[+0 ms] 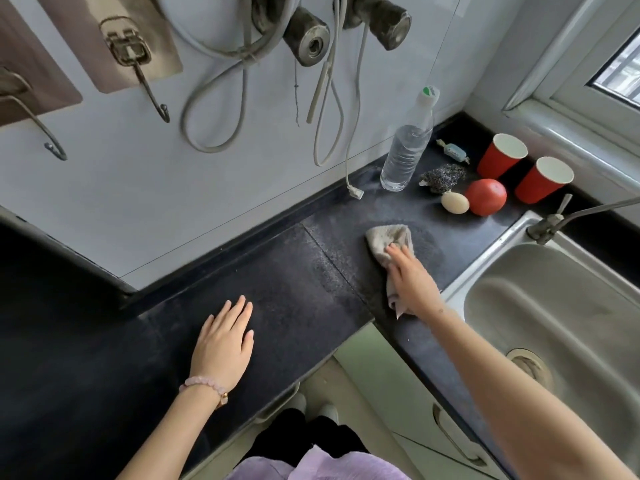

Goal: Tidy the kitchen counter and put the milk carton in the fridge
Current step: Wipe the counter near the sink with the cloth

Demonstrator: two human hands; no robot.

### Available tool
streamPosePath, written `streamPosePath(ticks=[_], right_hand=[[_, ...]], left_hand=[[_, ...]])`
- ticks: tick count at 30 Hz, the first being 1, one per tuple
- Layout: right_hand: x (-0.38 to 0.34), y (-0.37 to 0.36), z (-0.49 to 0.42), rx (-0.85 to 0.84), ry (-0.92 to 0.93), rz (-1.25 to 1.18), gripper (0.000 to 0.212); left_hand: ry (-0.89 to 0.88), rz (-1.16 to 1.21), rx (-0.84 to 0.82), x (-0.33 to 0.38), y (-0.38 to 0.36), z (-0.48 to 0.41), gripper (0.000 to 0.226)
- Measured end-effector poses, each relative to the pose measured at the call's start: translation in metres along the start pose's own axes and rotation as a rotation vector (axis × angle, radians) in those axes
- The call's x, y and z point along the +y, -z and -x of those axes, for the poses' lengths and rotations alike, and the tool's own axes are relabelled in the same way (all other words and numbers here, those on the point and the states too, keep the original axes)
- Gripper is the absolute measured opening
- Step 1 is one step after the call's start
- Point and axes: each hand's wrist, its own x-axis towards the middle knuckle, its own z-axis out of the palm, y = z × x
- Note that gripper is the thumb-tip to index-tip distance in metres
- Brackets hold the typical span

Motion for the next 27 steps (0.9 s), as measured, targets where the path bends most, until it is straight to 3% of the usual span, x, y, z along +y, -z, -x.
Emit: streamPosePath(ticks=[4, 8, 12, 19, 23, 27], right_hand=[[-0.018, -0.011, -0.027, 0.041, -0.074, 0.018, 0.039], [-0.065, -0.036, 0.006, 0.109, 0.216, -0.037, 0.026], [-0.102, -0.06, 0.067, -0.034, 0.397, -0.027, 0.034], [-0.034, -0.025, 0.045, -0.086, 0.202, 0.021, 0.038], [-0.03, -0.011, 0.003, -0.006, 0.024, 0.03, 0.038], [-0.044, -0.015, -0.031, 0.03, -0.015, 0.036, 0.038]], left_hand=[[-0.013, 0.018, -0.024, -0.001, 0.001, -0.001, 0.048], [-0.006, 0.006, 0.003, 0.001, 0.0, 0.0, 0.048], [-0.002, -0.009, 0.023, 0.002, -0.001, 0.0, 0.047], [-0.004, 0.009, 0.006, -0.001, 0.001, 0.0, 0.046], [-0.011, 0.009, -0.016, 0.0, 0.002, 0.0, 0.047], [0.001, 0.013, -0.003, 0.001, 0.0, -0.001, 0.047]])
